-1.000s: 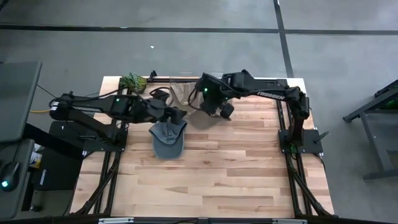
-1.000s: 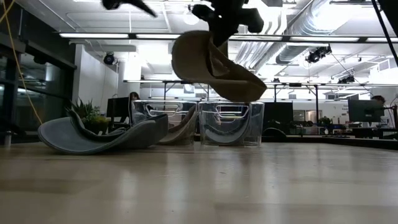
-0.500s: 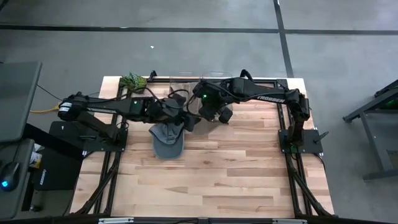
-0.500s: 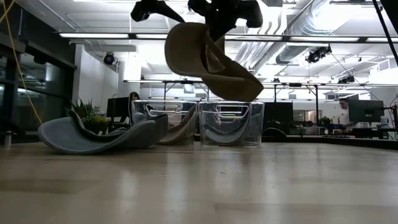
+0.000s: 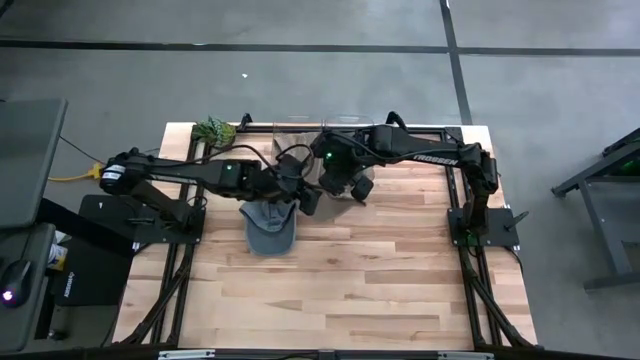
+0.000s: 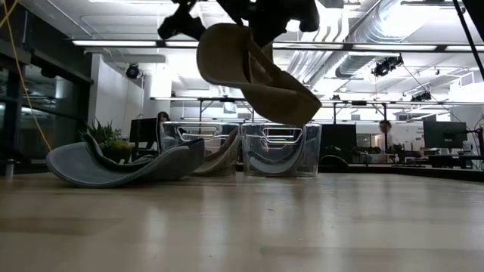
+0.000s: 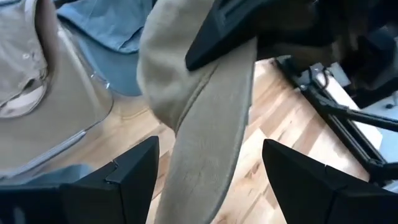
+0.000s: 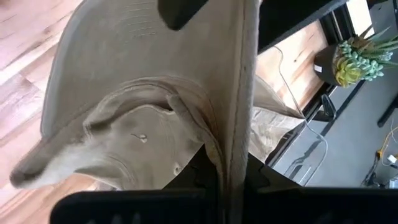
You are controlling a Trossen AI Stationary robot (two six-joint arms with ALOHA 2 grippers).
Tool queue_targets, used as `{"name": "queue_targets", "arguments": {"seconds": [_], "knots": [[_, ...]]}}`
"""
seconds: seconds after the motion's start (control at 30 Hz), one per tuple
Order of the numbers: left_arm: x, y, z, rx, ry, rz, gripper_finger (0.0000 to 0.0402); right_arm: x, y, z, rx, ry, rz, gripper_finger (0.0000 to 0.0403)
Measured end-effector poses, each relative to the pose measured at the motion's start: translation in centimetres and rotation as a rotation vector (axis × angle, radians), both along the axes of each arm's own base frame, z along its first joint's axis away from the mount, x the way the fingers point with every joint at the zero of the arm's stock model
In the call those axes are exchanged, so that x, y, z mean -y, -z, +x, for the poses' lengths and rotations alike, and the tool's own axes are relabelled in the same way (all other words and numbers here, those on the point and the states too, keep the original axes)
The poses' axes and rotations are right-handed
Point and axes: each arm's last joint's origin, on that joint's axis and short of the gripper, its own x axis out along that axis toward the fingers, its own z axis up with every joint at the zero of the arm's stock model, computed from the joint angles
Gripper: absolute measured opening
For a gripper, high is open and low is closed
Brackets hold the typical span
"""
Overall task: Pick & Place hat
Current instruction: Put the brown cap into the left transparent bin
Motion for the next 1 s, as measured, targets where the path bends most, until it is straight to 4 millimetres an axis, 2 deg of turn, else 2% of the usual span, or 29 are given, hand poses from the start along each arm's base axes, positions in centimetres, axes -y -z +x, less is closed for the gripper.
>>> {"name": "queue_targets", "arguments": {"seconds": [0.23, 0.37, 0.53, 0.8, 1.0], "knots": [[0.0, 0.3, 0.3, -0.017, 0.019, 0.016, 0.0265, -0.1, 0.0, 0.1, 0.009, -0.009, 0.023, 0.0008], [0.0, 0.8, 0.6, -0.046, 0.019, 0.018, 0.0245, -0.1, 0.0, 0.1, 0.009, -0.008, 0.026, 0.0008], [0.1, 0.9, 0.3, -0.076, 0.032, 0.004, 0.0178, -0.1, 0.0, 0.1, 0.013, -0.007, 0.025, 0.0008], [0.1, 1.0, 0.2, -0.081, 0.038, 0.003, 0.0021, -0.1, -0.1, 0.1, 0.017, -0.001, 0.029, 0.0008], [0.1, 1.0, 0.3, -0.084, 0.050, 0.011, 0.0004, -0.1, -0.1, 0.1, 0.020, 0.008, 0.046, 0.0008]]}}
